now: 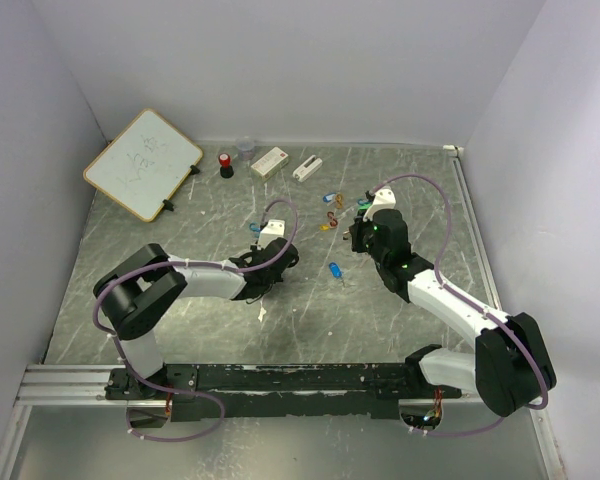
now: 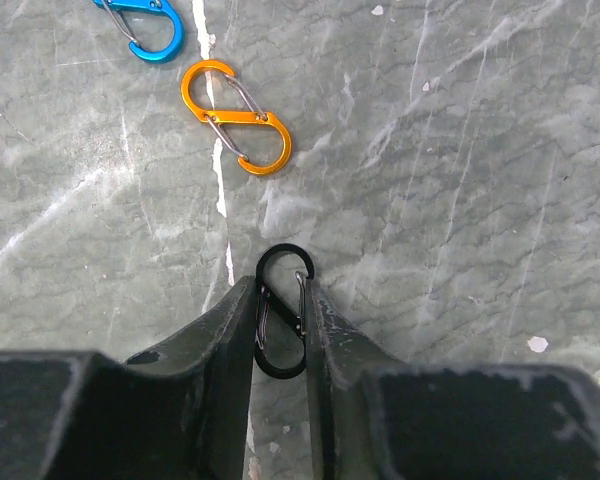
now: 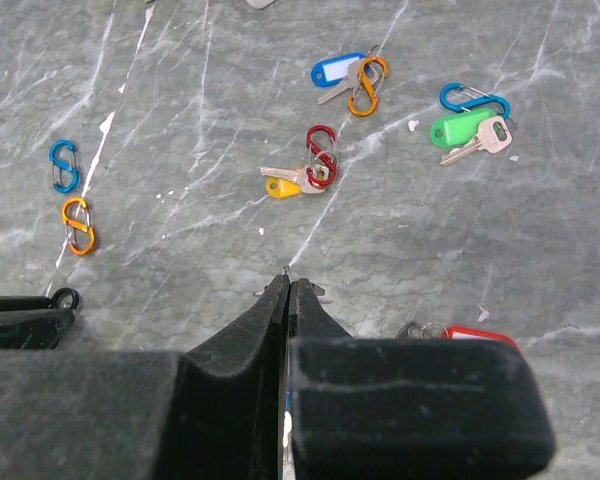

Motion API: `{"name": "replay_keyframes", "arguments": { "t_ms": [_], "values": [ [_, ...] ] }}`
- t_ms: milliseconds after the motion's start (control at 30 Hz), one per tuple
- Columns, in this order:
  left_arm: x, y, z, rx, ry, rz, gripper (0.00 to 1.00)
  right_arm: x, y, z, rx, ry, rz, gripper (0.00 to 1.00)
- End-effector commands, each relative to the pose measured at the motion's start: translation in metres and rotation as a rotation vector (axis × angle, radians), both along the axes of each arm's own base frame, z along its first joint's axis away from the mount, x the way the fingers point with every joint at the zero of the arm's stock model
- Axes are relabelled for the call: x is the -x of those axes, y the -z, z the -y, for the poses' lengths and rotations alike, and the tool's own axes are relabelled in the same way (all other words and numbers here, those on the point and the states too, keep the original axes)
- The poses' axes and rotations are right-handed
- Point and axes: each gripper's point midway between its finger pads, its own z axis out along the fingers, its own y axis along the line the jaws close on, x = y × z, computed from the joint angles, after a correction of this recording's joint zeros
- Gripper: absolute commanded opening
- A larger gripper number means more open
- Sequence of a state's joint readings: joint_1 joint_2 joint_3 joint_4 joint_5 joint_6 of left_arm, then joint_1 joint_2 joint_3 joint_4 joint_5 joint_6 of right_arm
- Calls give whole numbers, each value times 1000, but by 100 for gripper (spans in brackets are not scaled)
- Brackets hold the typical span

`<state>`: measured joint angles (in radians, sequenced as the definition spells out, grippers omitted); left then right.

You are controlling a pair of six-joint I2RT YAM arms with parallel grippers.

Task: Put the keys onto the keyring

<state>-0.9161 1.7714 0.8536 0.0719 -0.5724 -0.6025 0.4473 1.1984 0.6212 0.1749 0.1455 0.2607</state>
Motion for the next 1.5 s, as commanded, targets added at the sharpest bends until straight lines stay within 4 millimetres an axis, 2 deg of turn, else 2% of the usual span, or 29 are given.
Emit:
{"name": "replay_keyframes", "arguments": {
  "t_ms": [0, 67, 300, 400, 667, 733, 867, 933, 1267, 1467],
  "values": [
    [25, 26, -6, -44, 38, -101, 23, 0, -7, -1, -6, -1, 27, 0],
    [25, 25, -7, -44, 34, -101, 8, 0, -7, -1, -6, -1, 27, 0],
    [25, 15, -8, -36, 35, -84, 7, 0, -8, -2, -8, -7, 29, 0],
    [22, 5, -5, -30, 48, -67, 7, 0, -10, -7, -16, -39, 38, 0],
    [3, -58, 31, 51, 164, 37, 7, 10, -17, -31, -12, -168, 80, 0],
    [-1, -76, 40, 86, 196, 69, 7, 18, -18, -47, -10, -234, 94, 0],
    [-5, -108, 55, 150, 249, 129, 7, 26, -19, -62, 4, -307, 116, 0],
    [-6, -118, 60, 167, 263, 143, 7, 30, -19, -70, 11, -343, 126, 0],
    [-11, -129, 69, 185, 286, 150, 7, 50, -24, -99, 37, -472, 174, 0],
    [-10, -133, 69, 201, 293, 158, 7, 58, -20, -111, 57, -532, 171, 0]
  ]
}}
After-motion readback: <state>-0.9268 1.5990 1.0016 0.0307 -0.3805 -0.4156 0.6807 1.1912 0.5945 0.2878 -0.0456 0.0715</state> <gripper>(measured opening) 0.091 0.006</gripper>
